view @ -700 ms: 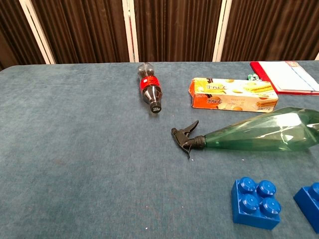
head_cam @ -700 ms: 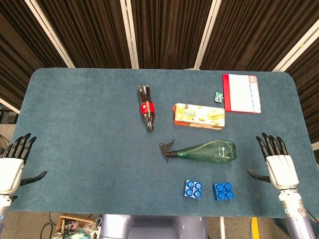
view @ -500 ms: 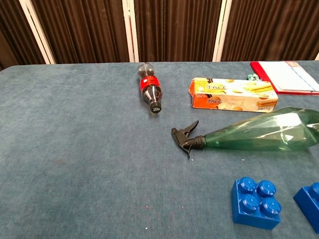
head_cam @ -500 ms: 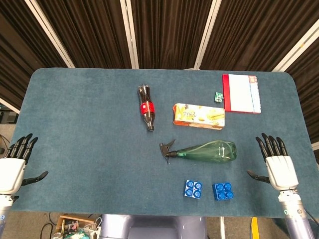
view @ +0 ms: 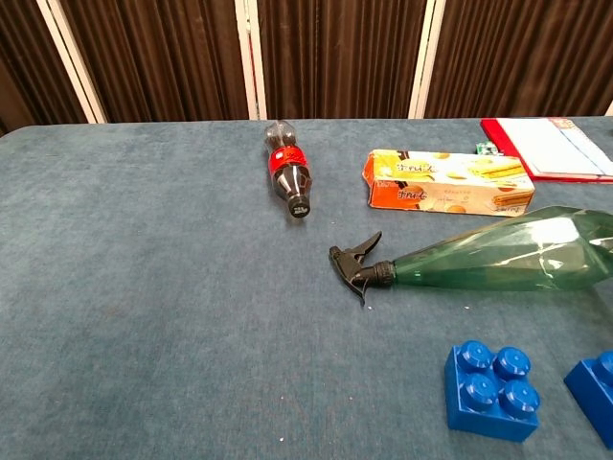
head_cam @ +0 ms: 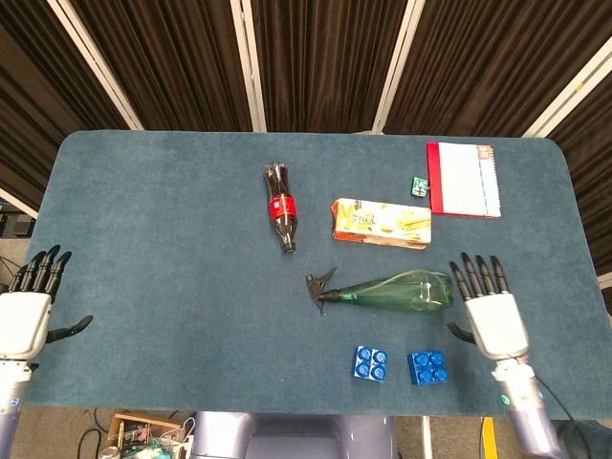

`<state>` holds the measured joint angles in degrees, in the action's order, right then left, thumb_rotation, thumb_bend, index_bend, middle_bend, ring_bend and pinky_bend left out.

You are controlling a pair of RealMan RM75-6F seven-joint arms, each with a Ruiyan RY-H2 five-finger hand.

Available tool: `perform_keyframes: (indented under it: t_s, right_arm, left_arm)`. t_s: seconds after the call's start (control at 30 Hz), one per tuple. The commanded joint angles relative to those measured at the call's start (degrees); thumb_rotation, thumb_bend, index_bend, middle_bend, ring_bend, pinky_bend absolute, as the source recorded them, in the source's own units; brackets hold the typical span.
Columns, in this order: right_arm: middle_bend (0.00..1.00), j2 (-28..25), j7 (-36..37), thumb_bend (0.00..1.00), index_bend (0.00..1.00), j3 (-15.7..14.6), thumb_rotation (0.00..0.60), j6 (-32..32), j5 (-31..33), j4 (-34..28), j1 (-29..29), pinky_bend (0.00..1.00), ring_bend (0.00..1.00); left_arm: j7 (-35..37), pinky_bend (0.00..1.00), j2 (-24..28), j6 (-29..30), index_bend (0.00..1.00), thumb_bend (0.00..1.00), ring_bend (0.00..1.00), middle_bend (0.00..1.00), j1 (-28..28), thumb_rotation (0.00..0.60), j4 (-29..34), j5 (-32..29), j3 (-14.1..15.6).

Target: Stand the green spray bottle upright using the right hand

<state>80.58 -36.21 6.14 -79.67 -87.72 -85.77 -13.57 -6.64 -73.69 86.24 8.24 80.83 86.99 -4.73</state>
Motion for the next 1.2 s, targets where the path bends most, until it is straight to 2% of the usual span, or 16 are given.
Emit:
perform_keyframes:
  t_s: [0.03,0.27,0.4,0.53,0.7,0.93,1.2]
  right_arm:
    - [0.0,5.9,-11.5,0.17,0.01,3.8,0.6,6.3,5.6,0.2,-5.3,0.0,0.0]
    - [0.0,11.5,-25.7,0.16,0.07,7.3,0.6,7.7,14.2,0.6,-9.2,0.0,0.0]
    - [0.0,13.1,-30.5,0.16,0.08,7.6,0.6,7.2,16.2,0.0,-10.3,0.0,0.0]
    - [0.0,15.3,-35.6,0.17,0.08,6.5,0.6,7.1,18.4,-0.4,-11.6,0.0,0.0]
    - [0.0,17.7,-37.5,0.17,0.07,5.3,0.6,7.9,20.5,1.0,-13.0,0.0,0.0]
    - [0.0,20.1,-38.0,0.17,0.09,3.3,0.6,7.9,20.2,3.0,-14.6,0.0,0.0]
    - [0.0,21.9,-37.6,0.25,0.23,2.6,0.6,9.5,20.7,6.7,-16.9,0.0,0.0]
  left_arm:
    - [-4.5,0.16,2.7,1.1,0.0,0.03,0.03,0.0,-0.2,0.6,5.9,-1.8,-1.6]
    - [-5.6,0.16,3.9,-2.1,0.0,0.03,0.03,0.0,0.6,0.6,7.8,-5.1,-2.1]
    - [-6.1,0.16,3.6,-3.4,0.0,0.03,0.03,0.0,1.3,0.6,7.1,-6.4,-2.6]
    - [-5.6,0.16,3.6,-6.0,0.0,0.03,0.03,0.0,2.5,0.6,5.9,-7.5,-2.8]
    - [-4.9,0.16,3.4,-7.6,0.0,0.03,0.03,0.0,3.3,0.6,4.5,-8.7,-3.0]
    - [-4.8,0.16,3.1,-8.0,0.0,0.03,0.03,0.0,3.8,0.6,3.6,-9.6,-3.3]
    - [-4.6,0.16,3.2,-7.7,0.0,0.03,0.03,0.0,3.8,0.6,3.9,-9.6,-3.0]
